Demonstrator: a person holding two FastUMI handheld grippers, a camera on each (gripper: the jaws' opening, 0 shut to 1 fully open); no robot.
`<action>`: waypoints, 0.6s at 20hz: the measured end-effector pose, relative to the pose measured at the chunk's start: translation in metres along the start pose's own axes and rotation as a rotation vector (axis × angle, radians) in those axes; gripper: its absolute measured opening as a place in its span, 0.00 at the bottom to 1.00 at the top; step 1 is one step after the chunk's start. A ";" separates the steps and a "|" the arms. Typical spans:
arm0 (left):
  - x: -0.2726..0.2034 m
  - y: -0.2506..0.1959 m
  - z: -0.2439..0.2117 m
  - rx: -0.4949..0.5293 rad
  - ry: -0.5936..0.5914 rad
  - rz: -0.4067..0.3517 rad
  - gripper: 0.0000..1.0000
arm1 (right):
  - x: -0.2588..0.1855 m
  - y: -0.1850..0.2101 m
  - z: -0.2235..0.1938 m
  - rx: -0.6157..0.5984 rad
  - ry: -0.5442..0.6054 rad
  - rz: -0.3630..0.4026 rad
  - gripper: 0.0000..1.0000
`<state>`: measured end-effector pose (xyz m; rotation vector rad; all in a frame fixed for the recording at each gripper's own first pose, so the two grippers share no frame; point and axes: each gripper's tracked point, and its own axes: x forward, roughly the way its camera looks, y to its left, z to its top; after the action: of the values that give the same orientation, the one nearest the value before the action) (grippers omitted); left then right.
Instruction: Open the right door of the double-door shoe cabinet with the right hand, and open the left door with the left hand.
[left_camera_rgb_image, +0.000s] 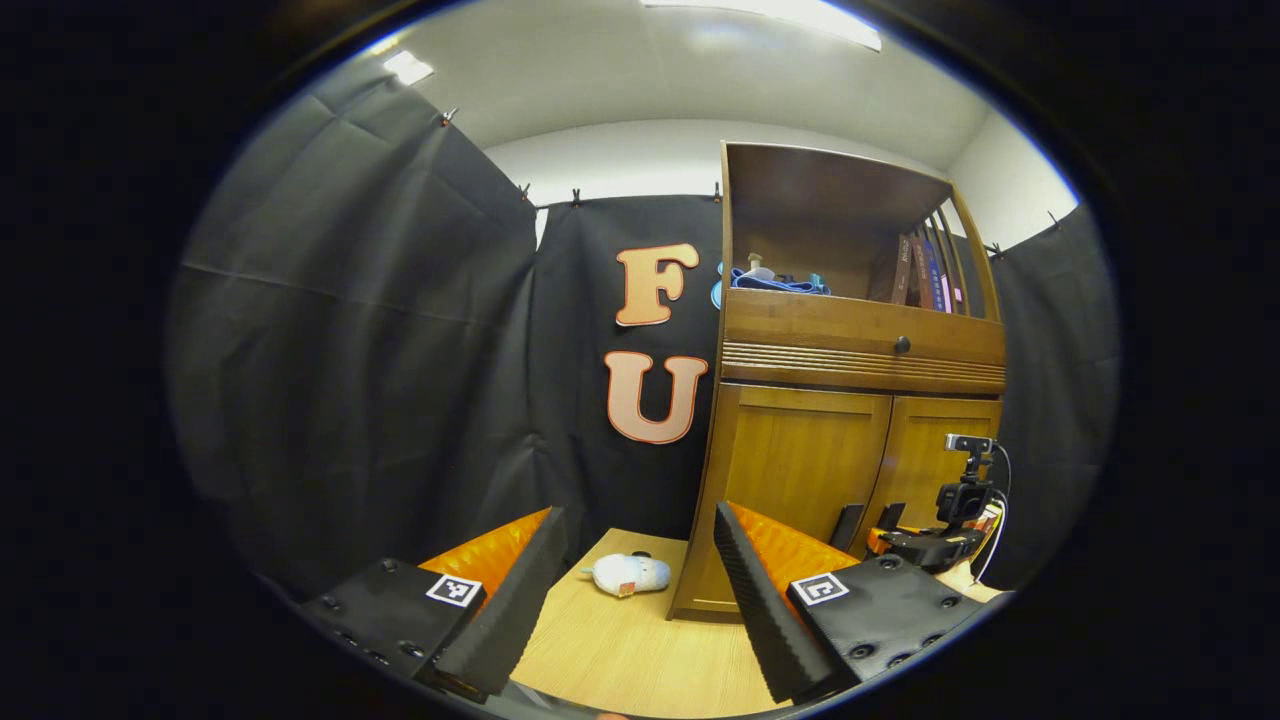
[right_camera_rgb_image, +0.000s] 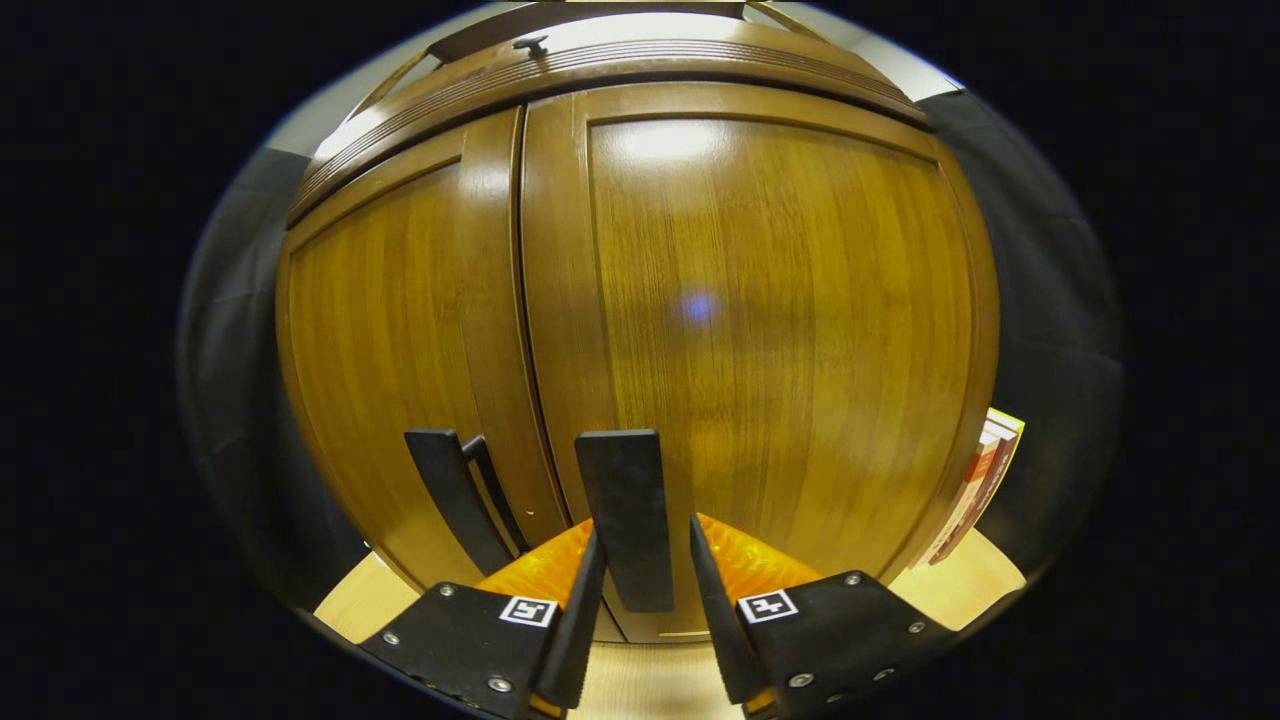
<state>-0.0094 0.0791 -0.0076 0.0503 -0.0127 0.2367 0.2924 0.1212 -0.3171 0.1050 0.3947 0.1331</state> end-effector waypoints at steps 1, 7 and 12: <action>0.000 0.001 0.000 -0.001 0.001 0.001 0.96 | 0.003 0.001 -0.001 0.006 0.005 0.002 0.47; 0.000 0.005 0.000 -0.001 -0.001 0.028 0.97 | 0.002 0.003 -0.002 -0.002 0.012 0.008 0.34; -0.007 0.008 0.001 -0.015 0.004 0.044 0.97 | -0.022 -0.001 -0.006 -0.026 0.005 -0.006 0.28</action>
<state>-0.0178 0.0852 -0.0066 0.0343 -0.0113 0.2806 0.2697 0.1170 -0.3149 0.0775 0.3983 0.1325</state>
